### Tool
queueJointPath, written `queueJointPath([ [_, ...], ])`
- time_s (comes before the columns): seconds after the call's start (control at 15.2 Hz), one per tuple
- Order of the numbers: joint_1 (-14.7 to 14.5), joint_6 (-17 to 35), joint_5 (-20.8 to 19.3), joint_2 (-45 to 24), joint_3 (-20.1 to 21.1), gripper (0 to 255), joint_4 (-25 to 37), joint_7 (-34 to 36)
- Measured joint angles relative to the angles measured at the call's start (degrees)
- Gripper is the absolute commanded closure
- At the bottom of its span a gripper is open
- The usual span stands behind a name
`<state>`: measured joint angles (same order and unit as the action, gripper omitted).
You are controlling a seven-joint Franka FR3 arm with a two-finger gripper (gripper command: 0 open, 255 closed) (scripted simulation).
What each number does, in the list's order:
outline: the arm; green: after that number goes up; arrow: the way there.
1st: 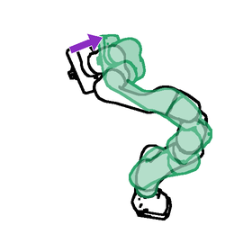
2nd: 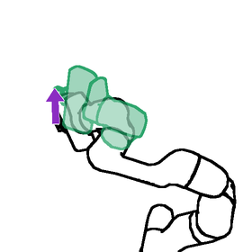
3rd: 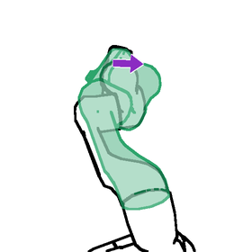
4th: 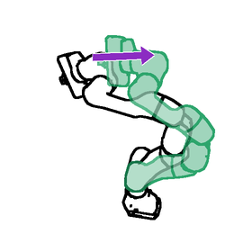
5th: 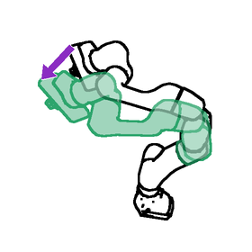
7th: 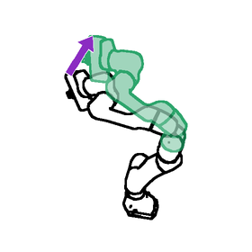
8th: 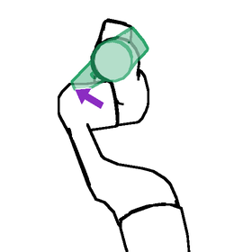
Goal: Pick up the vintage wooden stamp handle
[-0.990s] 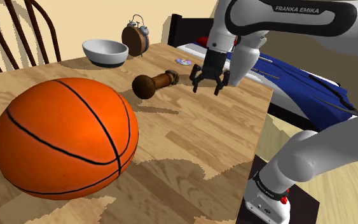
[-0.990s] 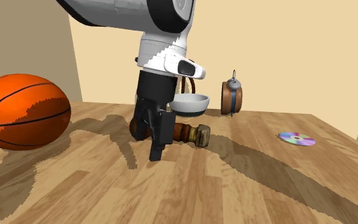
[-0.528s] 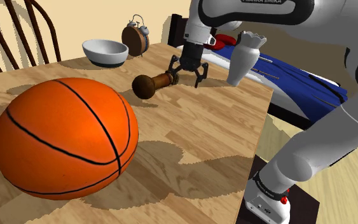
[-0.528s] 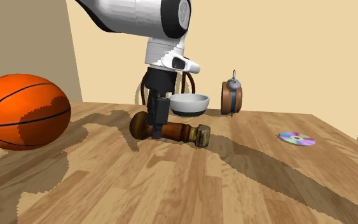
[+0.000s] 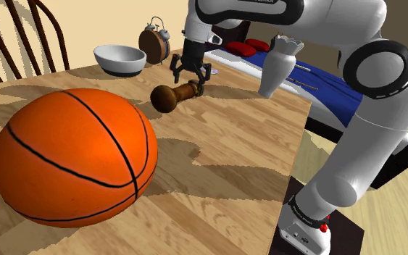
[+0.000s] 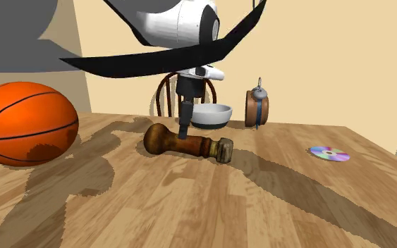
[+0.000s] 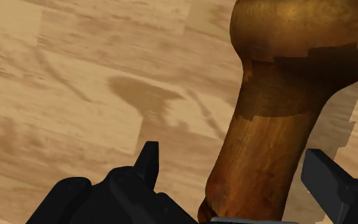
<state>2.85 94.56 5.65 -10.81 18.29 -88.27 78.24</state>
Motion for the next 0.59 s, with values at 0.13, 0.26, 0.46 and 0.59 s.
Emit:
queueJointPath([
  [0.13,-0.79,-1.27,-1.32,-3.92,-0.29,0,5.25,3.8],
  [0.26,-1.19,-0.82,-1.82,-5.49,-0.4,0,6.41,5.04],
  [0.46,-1.23,1.26,-1.88,-5.68,-0.46,0,4.54,5.19],
  [0.59,-1.26,2.95,-1.92,-5.86,-0.47,0,3.0,5.12],
])
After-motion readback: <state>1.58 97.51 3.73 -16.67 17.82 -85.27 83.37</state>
